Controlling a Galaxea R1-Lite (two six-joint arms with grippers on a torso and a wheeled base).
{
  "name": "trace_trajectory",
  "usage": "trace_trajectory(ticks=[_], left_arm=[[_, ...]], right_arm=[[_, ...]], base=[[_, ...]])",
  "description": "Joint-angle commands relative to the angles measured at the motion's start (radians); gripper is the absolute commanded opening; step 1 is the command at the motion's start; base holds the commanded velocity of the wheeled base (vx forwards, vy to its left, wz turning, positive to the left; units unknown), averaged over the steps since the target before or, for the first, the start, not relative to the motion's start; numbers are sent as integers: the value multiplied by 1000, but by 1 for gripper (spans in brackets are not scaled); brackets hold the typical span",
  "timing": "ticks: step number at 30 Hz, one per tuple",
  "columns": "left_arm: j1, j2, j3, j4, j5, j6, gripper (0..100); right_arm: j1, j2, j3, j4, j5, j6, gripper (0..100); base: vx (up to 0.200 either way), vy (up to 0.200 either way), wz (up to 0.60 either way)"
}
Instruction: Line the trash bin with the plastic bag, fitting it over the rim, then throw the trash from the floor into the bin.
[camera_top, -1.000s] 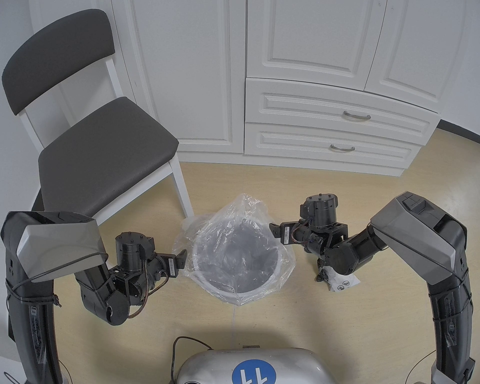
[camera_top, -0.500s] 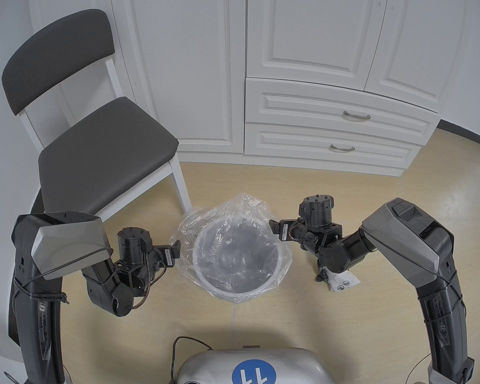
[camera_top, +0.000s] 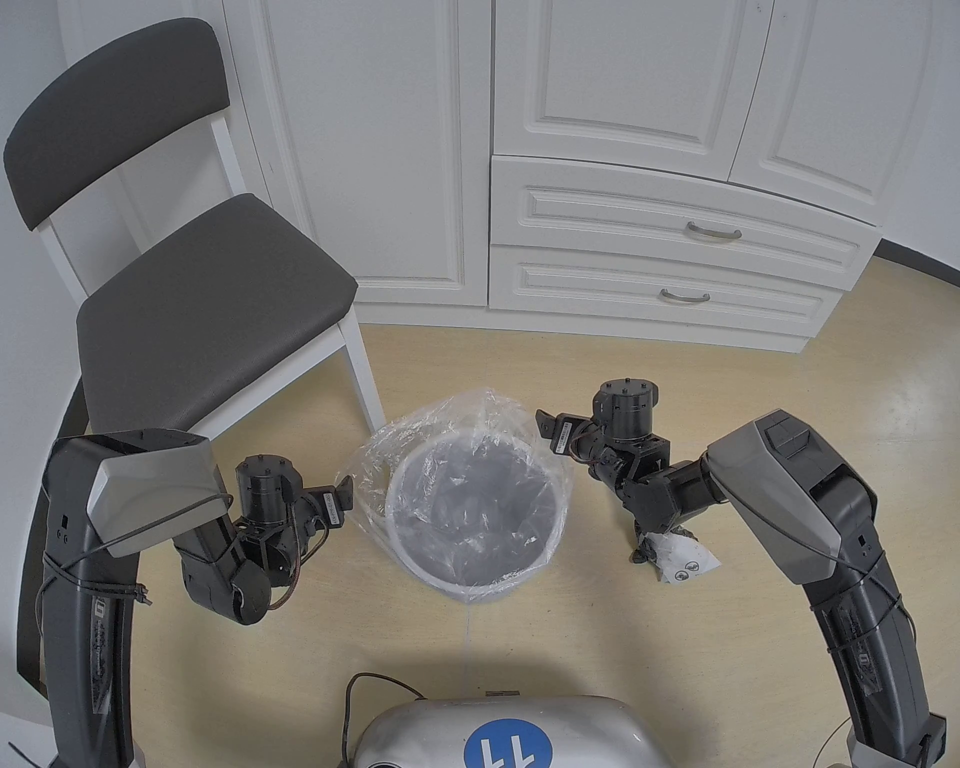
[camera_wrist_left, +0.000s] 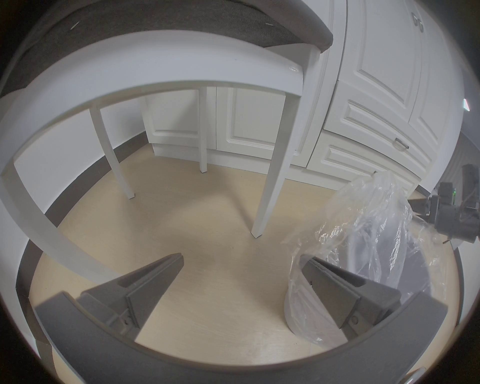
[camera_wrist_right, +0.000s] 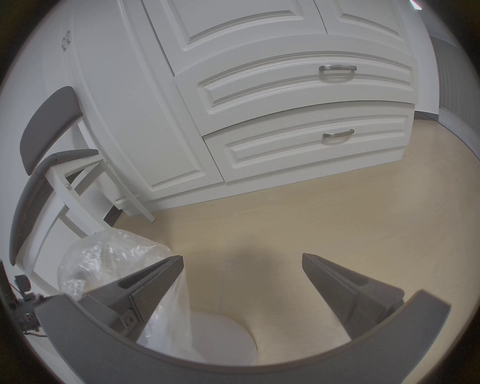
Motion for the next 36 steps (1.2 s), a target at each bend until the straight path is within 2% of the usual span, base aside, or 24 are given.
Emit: trace_trajectory(ticks=[1,11,17,24,28,29,32,36], left_arm=[[9,39,-20,-1,0,-2,100],[4,79,-28,5,0,-4,100],[-2,57,-14,93,0,-13,100],[-17,-91,98,104,-14,-4,100],[-36,-260,198,220,-58,38,100],[-39,-308,224,260,-90,52,100],[-49,-354,247,286,-123,56,100],[-56,-366,259,285,-126,58,100]], right_arm=[[-12,56,-43,31,0,3,100],[-28,91,-84,62,1,19,100],[-35,88,-103,88,1,23,100],[-32,-1,-66,86,0,51,100],[-22,-104,23,86,0,56,100],[-19,-130,49,86,0,56,100],[-5,-170,97,86,0,54,100],[18,-193,161,91,1,46,100]], base=[[0,0,0],[0,0,0],[0,0,0],[0,0,0],[0,0,0],[0,0,0],[0,0,0],[0,0,0]])
